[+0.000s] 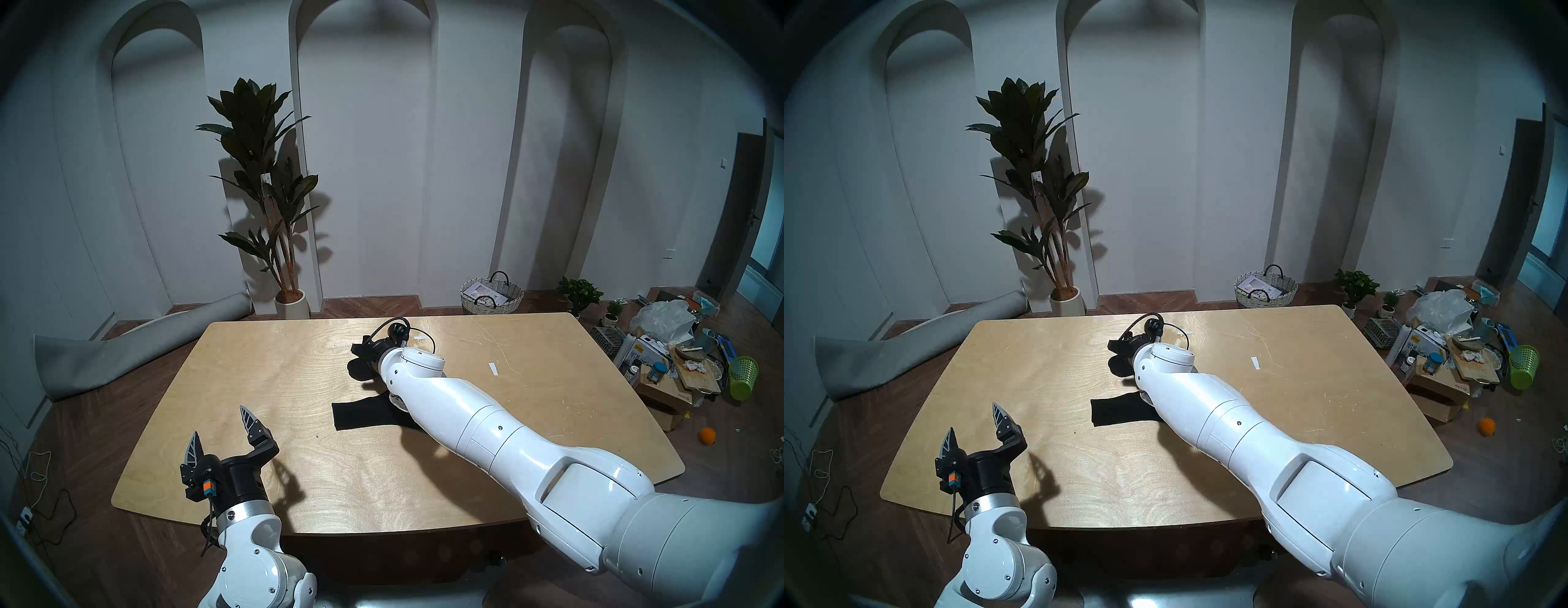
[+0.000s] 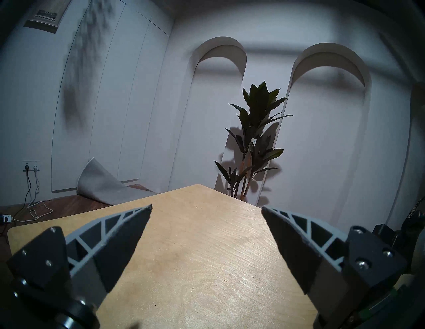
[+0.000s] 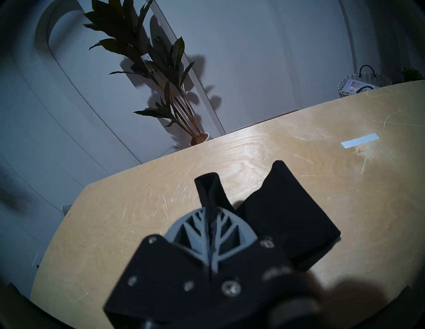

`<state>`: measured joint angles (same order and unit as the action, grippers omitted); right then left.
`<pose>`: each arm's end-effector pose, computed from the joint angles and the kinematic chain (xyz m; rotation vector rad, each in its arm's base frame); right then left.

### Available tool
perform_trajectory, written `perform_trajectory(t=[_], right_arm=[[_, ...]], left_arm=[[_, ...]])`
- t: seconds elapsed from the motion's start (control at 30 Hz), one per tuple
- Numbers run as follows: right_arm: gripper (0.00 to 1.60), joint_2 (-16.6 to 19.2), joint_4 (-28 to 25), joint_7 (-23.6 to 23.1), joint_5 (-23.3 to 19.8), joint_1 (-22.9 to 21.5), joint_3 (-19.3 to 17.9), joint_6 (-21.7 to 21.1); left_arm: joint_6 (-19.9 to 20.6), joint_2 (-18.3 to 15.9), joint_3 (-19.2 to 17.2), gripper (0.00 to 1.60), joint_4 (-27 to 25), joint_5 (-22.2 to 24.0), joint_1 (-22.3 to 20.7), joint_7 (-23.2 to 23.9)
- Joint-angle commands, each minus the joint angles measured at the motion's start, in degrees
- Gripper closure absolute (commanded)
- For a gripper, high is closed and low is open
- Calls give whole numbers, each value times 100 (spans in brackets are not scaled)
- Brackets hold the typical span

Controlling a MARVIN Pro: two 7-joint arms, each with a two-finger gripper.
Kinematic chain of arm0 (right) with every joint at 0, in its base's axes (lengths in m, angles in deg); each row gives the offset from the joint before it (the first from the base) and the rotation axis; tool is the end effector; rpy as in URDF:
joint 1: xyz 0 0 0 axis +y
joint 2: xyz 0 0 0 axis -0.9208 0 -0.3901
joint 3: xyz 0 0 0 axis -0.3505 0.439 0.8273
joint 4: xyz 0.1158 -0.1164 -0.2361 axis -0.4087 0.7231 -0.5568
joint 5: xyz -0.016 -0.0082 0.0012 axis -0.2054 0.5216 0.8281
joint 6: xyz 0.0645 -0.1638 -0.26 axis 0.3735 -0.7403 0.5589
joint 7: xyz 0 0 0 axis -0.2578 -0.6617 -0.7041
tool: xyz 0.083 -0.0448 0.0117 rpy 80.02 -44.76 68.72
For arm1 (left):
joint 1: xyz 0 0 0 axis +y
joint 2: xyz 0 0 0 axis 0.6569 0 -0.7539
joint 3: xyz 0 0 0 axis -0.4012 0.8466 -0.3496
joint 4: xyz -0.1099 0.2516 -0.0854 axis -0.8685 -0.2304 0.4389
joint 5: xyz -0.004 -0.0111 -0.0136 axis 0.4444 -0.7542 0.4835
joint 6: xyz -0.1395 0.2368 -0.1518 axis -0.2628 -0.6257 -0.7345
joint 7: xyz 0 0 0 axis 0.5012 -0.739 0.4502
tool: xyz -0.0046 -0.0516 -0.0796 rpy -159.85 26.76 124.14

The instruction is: Fold socks in half once and place them neatly on the table

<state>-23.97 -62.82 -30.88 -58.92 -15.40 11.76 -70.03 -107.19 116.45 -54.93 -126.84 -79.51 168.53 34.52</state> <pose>0.5214 0.2109 -0.3222 -2.3148 0.0559 -1.3218 0.2197 0.0172 -0.3101 -1.8712 -0.7907 -2.0723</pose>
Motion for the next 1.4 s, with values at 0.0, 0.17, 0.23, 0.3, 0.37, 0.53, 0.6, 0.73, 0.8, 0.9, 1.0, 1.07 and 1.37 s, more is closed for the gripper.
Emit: perform_trajectory(t=[0.0, 0.17, 0.23, 0.3, 0.37, 0.53, 0.6, 0.73, 0.8, 0.9, 1.0, 1.07, 1.37], right_arm=[[148, 151, -162, -193, 175, -280, 143, -175], [29, 392, -401, -334, 272, -203, 302, -341], [0, 453, -460, -400, 301, -178, 344, -349], [0, 487, -485, -466, 319, -169, 376, -339], [0, 496, -493, -622, 270, -141, 373, -318], [0, 451, -551, -725, 283, -96, 433, -264], [0, 447, -647, -709, 263, -46, 441, -261], [0, 531, -1057, -723, 69, 118, 318, -325], [0, 518, -1162, -751, -114, 168, 163, -318], [0, 519, -1431, -723, -490, 249, -175, -314], [0, 534, -1627, -693, -731, 258, -426, -275], [0, 550, -1769, -667, -961, 310, -634, -276], [0, 757, -2066, -514, -1823, 583, -1499, -248]], left_arm=[[-202, -77, 77, 0, -105, -47, 53, -101], [-396, -195, 189, 0, -90, -86, 82, -318], [-464, -245, 233, 0, -99, -96, 103, -419], [-524, -306, 284, 0, -98, -104, 117, -521], [-572, -361, 338, 0, -93, -125, 122, -619], [-649, -502, 454, 0, -112, -178, 131, -842], [-655, -538, 478, 0, -124, -222, 141, -927], [-565, -600, 524, 0, -130, -364, 148, -969], [-468, -633, 568, 0, -136, -523, 112, -950], [-429, -686, 634, 0, -172, -668, 25, -846], [-412, -727, 702, 0, -219, -726, -61, -778], [-387, -745, 745, 0, -262, -710, -124, -725], [-209, -857, 904, 0, -258, -647, -288, -485]])
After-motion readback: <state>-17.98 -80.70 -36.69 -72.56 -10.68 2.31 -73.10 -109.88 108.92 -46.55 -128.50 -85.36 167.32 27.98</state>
